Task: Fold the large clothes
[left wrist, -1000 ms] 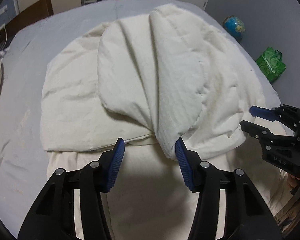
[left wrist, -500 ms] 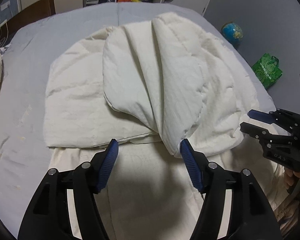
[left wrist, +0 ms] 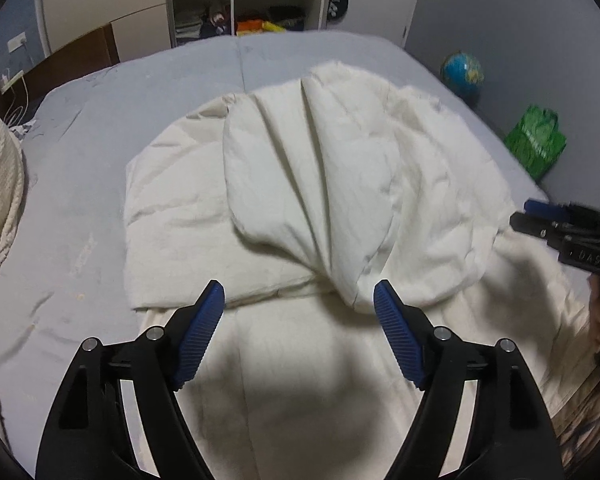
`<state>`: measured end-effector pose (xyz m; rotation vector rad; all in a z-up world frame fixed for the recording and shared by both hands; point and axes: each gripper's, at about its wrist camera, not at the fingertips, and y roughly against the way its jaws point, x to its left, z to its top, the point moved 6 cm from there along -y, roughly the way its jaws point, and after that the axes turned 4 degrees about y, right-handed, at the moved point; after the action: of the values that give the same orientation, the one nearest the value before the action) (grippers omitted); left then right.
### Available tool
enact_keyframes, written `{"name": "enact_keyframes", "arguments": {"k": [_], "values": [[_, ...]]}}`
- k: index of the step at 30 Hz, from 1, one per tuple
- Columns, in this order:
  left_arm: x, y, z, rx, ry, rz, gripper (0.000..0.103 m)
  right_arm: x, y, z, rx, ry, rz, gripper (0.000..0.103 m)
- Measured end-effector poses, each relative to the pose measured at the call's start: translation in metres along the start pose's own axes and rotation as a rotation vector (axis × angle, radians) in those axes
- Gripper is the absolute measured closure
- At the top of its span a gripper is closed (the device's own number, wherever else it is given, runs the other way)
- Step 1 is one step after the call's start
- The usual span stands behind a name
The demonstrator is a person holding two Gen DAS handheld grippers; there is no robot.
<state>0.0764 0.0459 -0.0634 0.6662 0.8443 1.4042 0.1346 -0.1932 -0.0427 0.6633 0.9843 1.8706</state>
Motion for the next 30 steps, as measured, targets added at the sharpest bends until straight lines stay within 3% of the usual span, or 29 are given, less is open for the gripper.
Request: {"name": "enact_keyframes", "arguments": {"k": [6,11,19,20,24,30], "values": [[0.004,0.002,0.029,-0.071,0.07,-0.041,0.029,0.009,0.007,0.016,-0.059,-0.036,0.062,0.05],[0.001,-0.014,0.043,-0.054,0.12,-0.093,0.032,0.036,0.009,0.031,-0.092,-0.013,0.155,0.05],[-0.018,-0.04,0.042,0.026,0.066,-0.141,0.061,0.059,-0.03,0.053,-0.054,-0.077,0.256,0.053],[-0.018,-0.041,0.042,0.031,0.061,-0.148,0.064,0.061,-0.037,0.054,-0.041,-0.09,0.269,0.056],[-0.02,-0.039,0.044,0.032,0.04,-0.173,0.081,0.068,-0.057,0.053,0.001,-0.104,0.299,0.091],[-0.009,-0.037,0.044,0.02,0.043,-0.128,0.092,0.065,-0.045,0.055,-0.041,-0.093,0.251,0.098]]}}
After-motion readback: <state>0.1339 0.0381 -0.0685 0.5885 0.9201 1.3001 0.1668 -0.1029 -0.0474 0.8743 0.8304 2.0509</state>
